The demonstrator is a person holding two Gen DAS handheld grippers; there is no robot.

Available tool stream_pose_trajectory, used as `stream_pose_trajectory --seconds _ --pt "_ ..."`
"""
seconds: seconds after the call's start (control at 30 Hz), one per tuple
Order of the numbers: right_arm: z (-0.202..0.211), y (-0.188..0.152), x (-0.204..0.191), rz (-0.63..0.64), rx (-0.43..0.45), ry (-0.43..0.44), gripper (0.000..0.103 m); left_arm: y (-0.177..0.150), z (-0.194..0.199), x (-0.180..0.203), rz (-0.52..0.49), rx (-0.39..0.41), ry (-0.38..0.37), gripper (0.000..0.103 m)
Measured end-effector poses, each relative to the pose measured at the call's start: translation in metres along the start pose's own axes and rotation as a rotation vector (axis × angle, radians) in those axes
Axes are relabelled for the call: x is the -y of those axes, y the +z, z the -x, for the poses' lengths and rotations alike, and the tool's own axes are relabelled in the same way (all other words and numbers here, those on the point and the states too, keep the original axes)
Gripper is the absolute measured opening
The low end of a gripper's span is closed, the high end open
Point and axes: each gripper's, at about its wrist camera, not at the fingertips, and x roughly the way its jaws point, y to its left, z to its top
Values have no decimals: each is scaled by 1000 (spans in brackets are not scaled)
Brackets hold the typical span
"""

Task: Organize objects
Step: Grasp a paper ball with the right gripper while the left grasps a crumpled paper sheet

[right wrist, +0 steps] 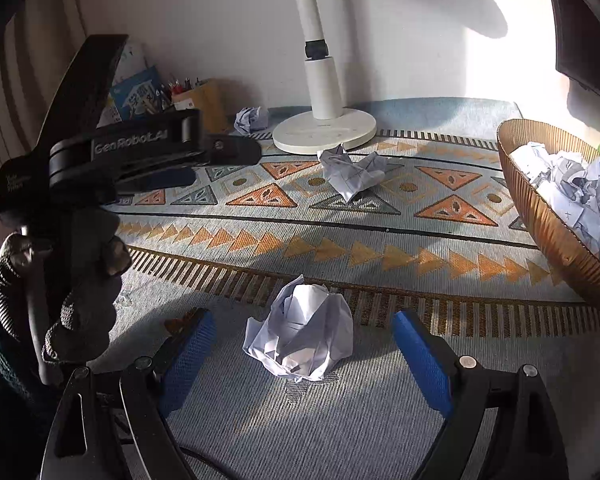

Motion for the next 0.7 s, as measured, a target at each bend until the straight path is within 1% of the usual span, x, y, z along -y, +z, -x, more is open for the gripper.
stream_pose_trajectory --seconds 0.03,0.1,0.2,0.23,0.27,0.3,0.33,0.37,0.4,0.43,0.47,0.5,0.57,0.67,0.7 --pt "-4 -1 1 -12 -8 8 90 6 -12 9 -29 -10 -9 98" --pt "-11 -1 3 -21 -40 -11 89 13 -36 23 -69 -25 -39 98" --pt "-11 -1 6 -31 -34 6 88 24 -67 37 -95 -72 -76 98" --pt "-13 0 7 -33 -47 16 82 26 -77 43 -115 -94 -79 98" --pt "-18 0 7 -33 -72 29 70 28 -86 48 -138 -112 -81 97" --pt "-22 0 8 -33 -95 38 66 28 -94 53 -165 -134 -79 96" --pt "-23 0 8 -35 -99 47 62 28 -100 57 -183 -145 -76 89" --pt "-22 0 7 -32 -89 42 60 28 -105 60 -191 -156 -83 77" --pt "-21 0 7 -31 -79 36 58 28 -110 61 -186 -171 -89 74" --pt "-20 0 8 -34 -77 31 56 27 -114 60 -176 -181 -94 65" --pt "-20 0 9 -39 -73 29 54 26 -113 61 -177 -154 -83 53" --pt "-18 0 9 -42 -66 25 54 25 -114 60 -180 -152 -86 49" --pt "-16 0 12 -53 -53 11 53 25 -111 56 -159 -137 -88 49" --pt "-3 -1 21 -90 -6 40 53 24 -97 49 -131 -102 -83 49" --pt "2 -1 25 -102 12 36 53 24 -91 47 -120 -94 -79 49"
